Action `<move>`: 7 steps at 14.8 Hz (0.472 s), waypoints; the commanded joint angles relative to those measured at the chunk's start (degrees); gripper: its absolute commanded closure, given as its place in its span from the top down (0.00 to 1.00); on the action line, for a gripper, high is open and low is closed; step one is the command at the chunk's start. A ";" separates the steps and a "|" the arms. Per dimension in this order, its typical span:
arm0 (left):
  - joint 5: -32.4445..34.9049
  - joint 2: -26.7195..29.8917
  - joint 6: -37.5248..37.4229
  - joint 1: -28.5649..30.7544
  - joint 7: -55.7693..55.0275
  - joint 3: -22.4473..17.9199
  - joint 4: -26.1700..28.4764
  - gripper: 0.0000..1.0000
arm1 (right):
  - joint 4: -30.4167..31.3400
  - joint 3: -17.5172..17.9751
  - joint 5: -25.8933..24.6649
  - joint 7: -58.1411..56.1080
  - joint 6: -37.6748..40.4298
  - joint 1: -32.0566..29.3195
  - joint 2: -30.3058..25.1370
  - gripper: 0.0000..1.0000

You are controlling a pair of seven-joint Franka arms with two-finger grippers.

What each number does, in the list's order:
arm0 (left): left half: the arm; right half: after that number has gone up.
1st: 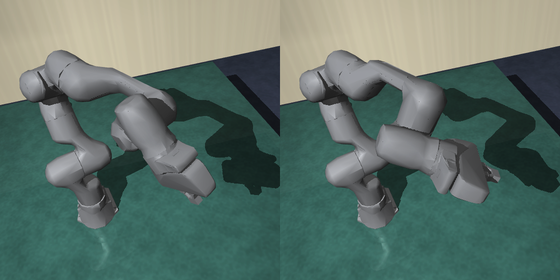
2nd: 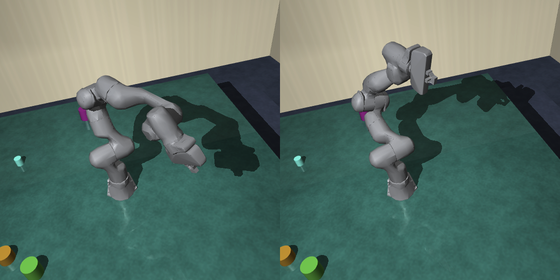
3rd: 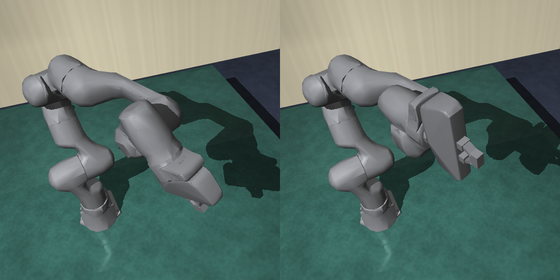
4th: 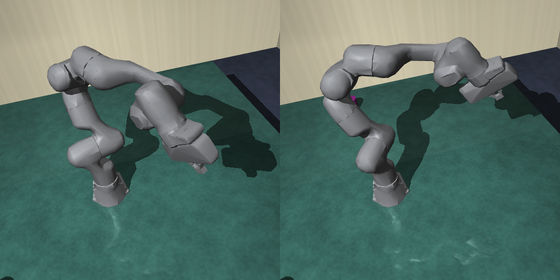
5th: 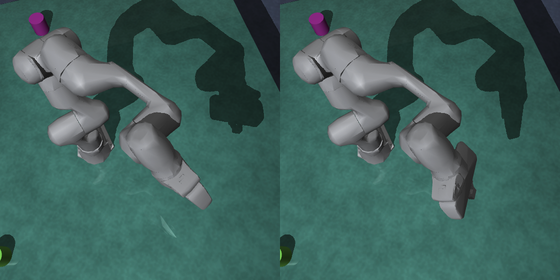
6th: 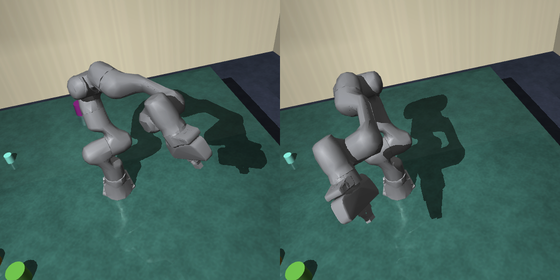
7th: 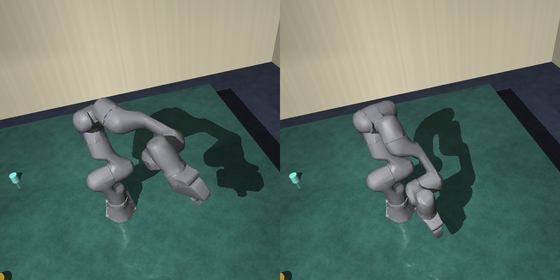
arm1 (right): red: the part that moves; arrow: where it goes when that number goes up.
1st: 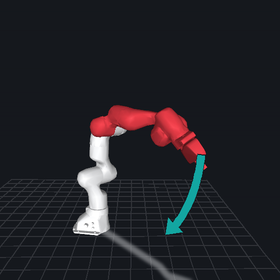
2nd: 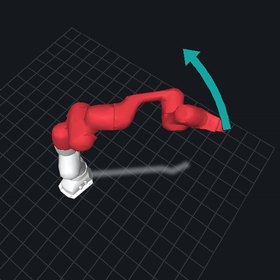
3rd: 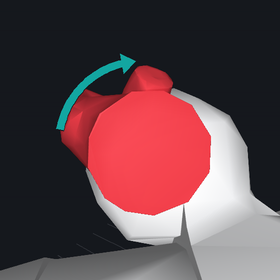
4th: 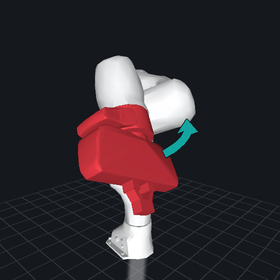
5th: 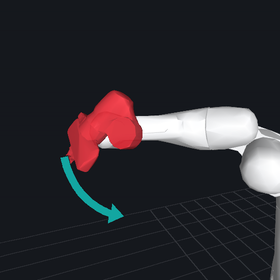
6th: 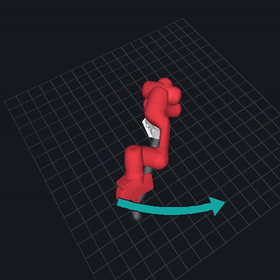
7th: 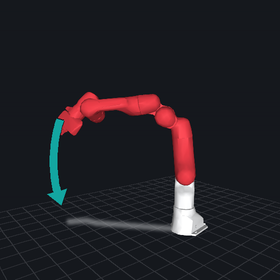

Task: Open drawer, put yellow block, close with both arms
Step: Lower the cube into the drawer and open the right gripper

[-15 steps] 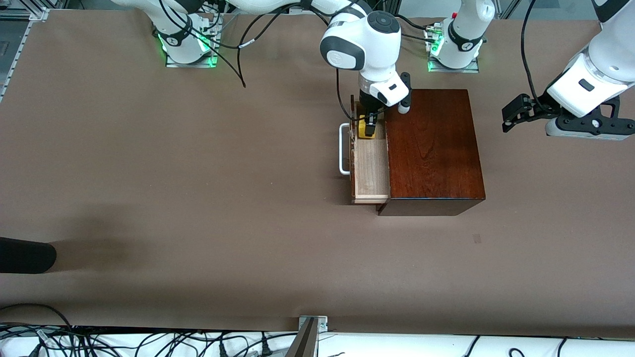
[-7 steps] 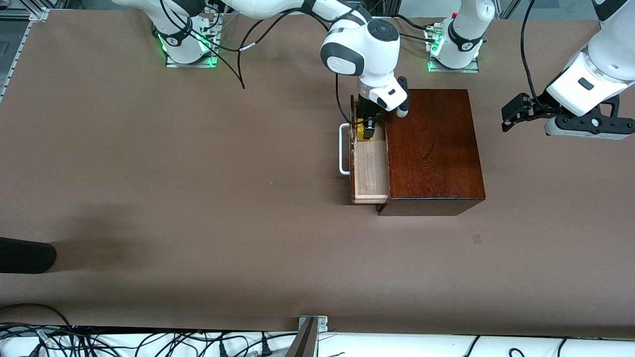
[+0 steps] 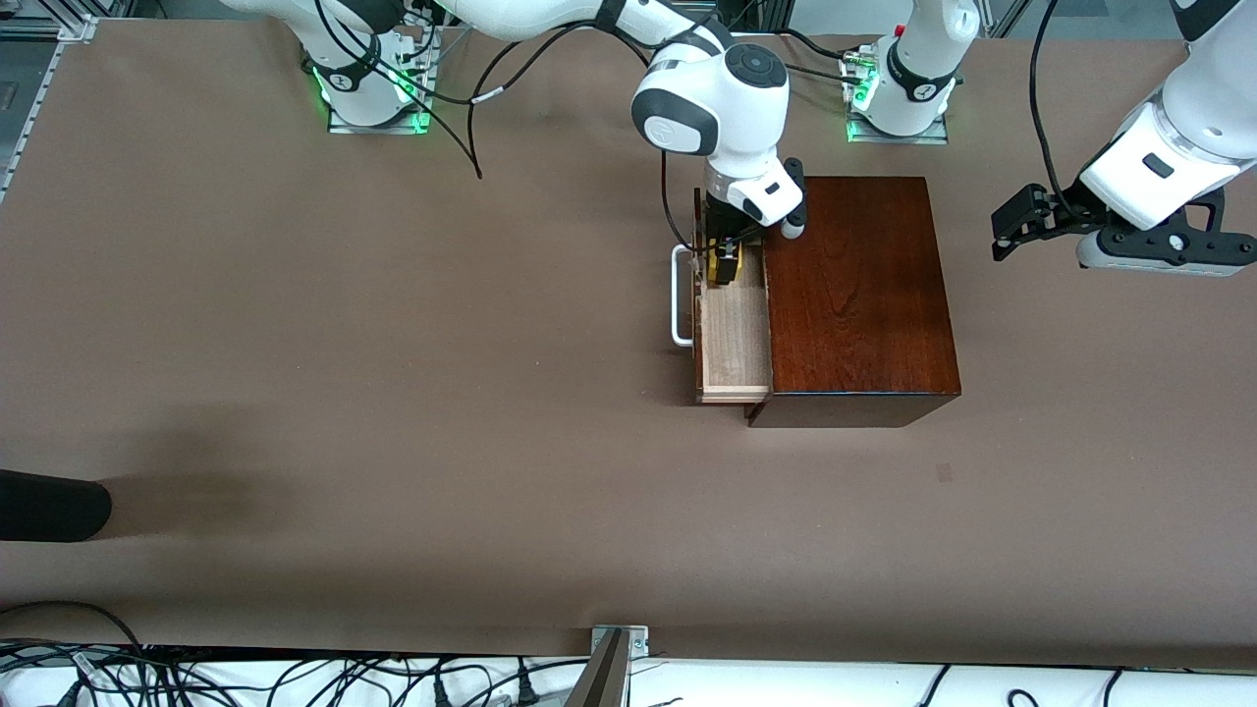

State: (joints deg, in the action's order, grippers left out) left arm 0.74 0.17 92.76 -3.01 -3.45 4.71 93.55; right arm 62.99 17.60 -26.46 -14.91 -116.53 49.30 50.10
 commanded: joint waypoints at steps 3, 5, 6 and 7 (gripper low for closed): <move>-1.45 0.53 -0.21 -0.16 0.11 -0.14 -0.21 1.00 | -3.92 0.16 1.40 -0.56 1.56 -0.51 -2.63 1.00; -1.45 0.53 -0.29 -0.16 0.28 -0.14 -0.30 1.00 | -4.10 -0.36 4.04 -0.30 1.74 -1.57 -6.22 1.00; -1.45 0.53 -1.43 -0.25 0.46 -0.14 -0.30 1.00 | -4.01 -0.28 4.39 -0.30 2.01 -2.70 -7.81 1.00; -1.53 0.44 -3.09 -0.25 0.63 -0.14 -0.56 1.00 | -4.01 -0.19 4.40 -0.30 2.27 -3.59 -9.22 1.00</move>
State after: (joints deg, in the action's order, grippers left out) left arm 0.74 0.18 92.17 -3.11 -3.45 4.71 93.53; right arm 57.85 17.28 -23.73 -14.90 -115.72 47.74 45.13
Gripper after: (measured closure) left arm 0.000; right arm 0.000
